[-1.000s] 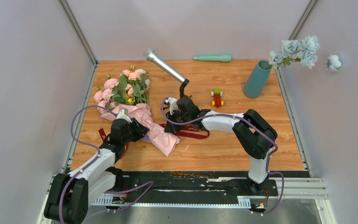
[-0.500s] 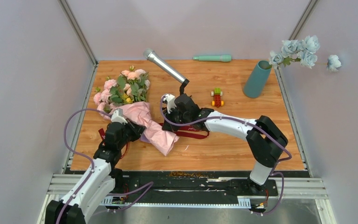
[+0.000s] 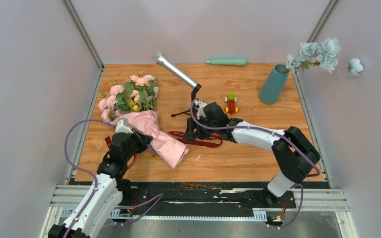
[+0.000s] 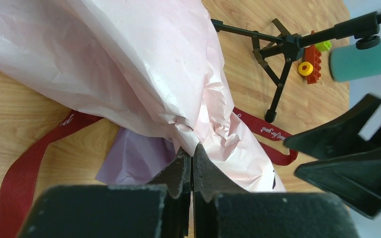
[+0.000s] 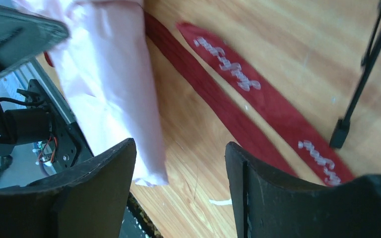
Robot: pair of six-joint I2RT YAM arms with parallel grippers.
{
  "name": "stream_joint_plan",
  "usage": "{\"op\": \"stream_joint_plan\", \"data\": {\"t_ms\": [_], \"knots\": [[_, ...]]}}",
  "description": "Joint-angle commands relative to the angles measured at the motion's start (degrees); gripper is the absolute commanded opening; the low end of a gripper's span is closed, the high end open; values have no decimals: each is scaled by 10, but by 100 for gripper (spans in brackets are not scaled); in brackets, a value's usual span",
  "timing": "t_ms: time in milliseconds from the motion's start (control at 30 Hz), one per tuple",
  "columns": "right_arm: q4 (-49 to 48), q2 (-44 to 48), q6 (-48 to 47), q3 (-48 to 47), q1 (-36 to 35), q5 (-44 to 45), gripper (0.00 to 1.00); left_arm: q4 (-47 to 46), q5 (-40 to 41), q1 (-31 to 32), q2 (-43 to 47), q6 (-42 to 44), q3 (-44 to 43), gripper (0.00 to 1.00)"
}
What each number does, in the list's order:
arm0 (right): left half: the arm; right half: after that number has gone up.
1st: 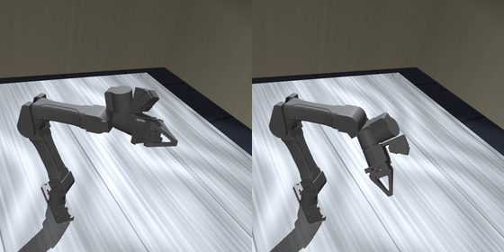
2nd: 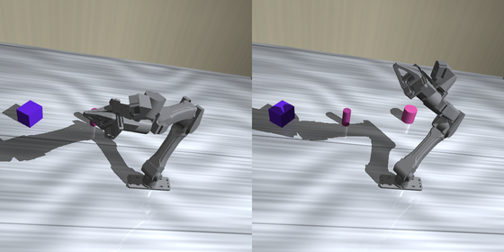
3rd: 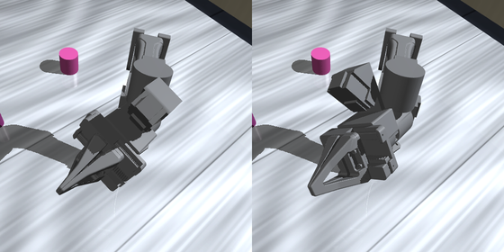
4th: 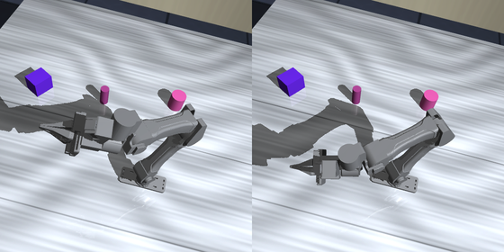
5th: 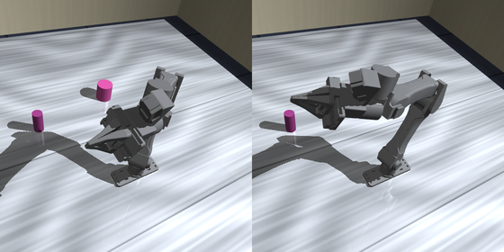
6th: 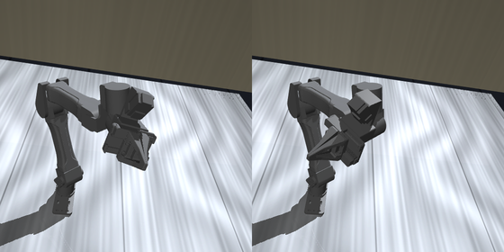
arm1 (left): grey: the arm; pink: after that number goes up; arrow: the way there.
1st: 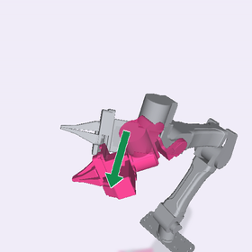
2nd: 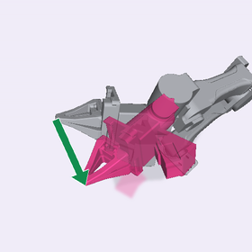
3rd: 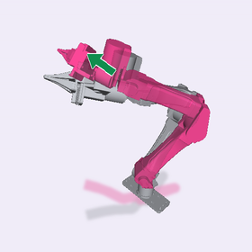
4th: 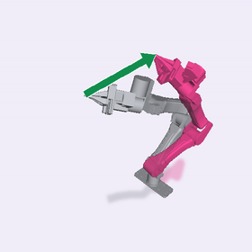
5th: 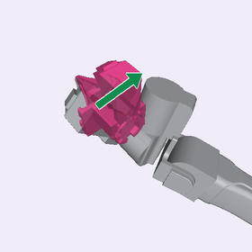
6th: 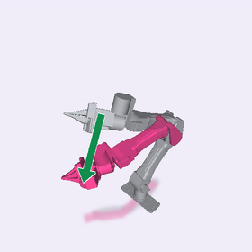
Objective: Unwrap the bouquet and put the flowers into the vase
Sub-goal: Unfold the wrapping paper at the center of the board.
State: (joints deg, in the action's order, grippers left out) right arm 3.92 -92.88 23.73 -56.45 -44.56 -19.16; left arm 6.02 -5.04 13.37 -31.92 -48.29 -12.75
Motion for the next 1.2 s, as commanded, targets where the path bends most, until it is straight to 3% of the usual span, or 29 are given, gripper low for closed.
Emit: {"op": "stream_joint_plan", "data": {"t_ms": [0, 167, 300, 600, 800, 1167], "knots": [[-89, 26, 132, 55, 5, -44, 67, -5, 8, -4, 21, -12, -25, 0], [-211, 19, 291, 124, 4, -96, 68, 7, 10, -4, 30, -12, -33, 0], [-280, 7, 356, 138, 2, -119, 68, 7, 7, -4, 34, -16, -35, 0], [-301, -15, 388, 120, -4, -141, 69, 10, 4, -4, 45, -23, -37, 0], [-378, -36, 420, 123, -5, -144, 68, 18, -1, -4, 47, -19, -37, 0], [-361, -3, 353, 76, -5, -99, 67, 44, 1, -3, 53, -2, -41, 0]]}}
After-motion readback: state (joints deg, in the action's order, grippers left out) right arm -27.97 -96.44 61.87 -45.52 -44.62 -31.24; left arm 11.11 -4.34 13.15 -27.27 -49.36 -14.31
